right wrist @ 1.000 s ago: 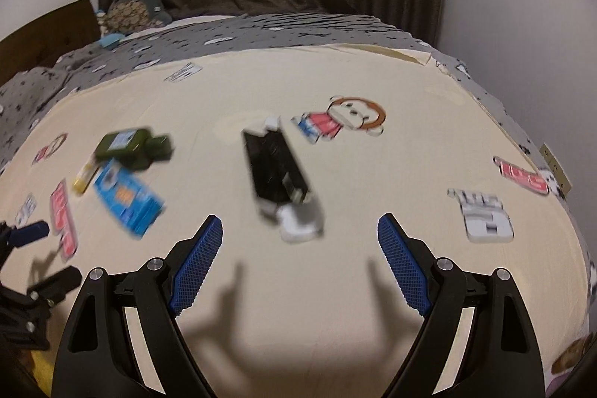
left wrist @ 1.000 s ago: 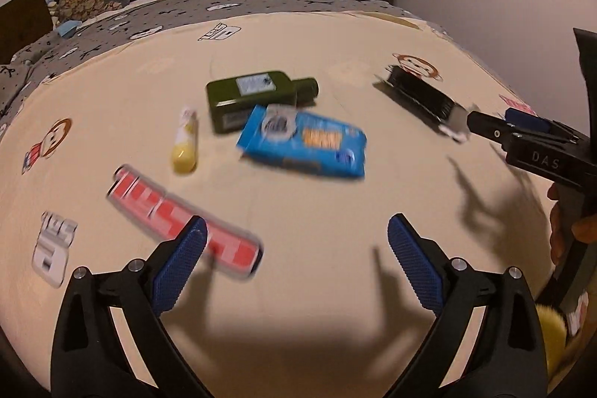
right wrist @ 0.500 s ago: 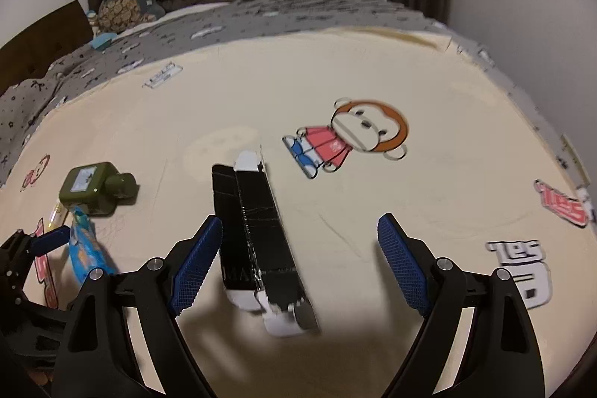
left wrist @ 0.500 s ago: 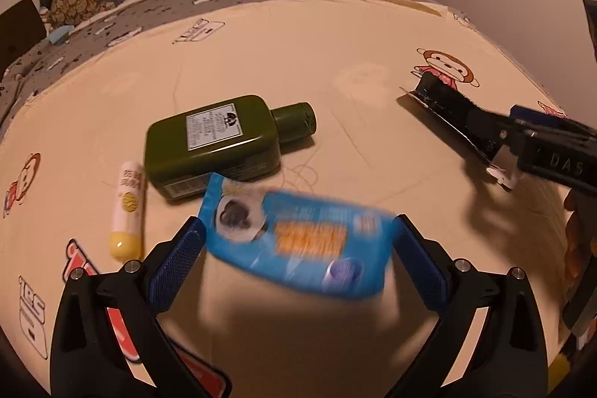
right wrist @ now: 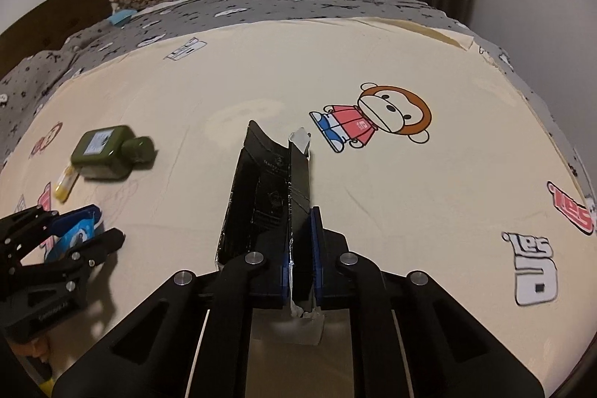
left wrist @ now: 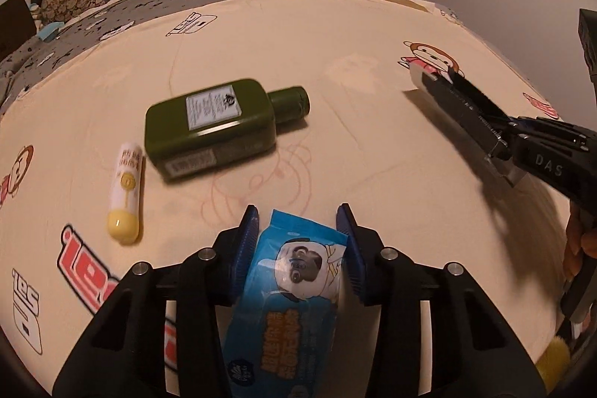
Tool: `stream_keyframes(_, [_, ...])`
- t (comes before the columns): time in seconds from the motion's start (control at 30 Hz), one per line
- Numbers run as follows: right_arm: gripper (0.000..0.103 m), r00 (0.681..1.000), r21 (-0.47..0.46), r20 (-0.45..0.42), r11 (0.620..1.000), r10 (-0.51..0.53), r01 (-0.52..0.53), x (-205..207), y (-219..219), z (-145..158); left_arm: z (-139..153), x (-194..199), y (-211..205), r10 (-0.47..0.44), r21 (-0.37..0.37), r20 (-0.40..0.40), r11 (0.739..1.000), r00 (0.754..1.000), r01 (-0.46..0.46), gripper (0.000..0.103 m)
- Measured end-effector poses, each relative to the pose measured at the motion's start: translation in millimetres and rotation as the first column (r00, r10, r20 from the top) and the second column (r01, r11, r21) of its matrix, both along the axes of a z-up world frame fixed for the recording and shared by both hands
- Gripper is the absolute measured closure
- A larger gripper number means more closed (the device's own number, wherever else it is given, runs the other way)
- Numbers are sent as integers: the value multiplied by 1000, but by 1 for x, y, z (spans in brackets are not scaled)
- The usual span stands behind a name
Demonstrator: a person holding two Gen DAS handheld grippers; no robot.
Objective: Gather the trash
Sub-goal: 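Carry the wipes packet and comb case down over the bin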
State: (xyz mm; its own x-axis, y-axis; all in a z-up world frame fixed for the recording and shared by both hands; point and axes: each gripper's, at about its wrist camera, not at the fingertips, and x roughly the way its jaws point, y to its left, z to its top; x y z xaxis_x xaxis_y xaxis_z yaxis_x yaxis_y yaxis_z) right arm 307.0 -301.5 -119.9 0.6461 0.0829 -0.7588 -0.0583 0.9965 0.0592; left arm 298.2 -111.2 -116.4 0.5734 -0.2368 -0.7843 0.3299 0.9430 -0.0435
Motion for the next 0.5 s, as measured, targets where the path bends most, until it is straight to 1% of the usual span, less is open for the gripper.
stream_keyframes(0.1, [93, 1000, -10, 16, 1000, 10, -9, -14, 0, 8, 0, -11, 7, -5, -17, 6, 1000, 1000, 5, 68])
stream_keyframes(0.3, [93, 997, -44, 78, 999, 24, -21, -49, -1, 37, 7, -28, 19, -9, -58, 5, 998, 1000, 9, 75])
stream_keyframes(0.5, [93, 988, -91, 147, 995, 46, -33, -99, 4, 72, 37, -65, 25, -35, -55, 84, 998, 996, 39, 78])
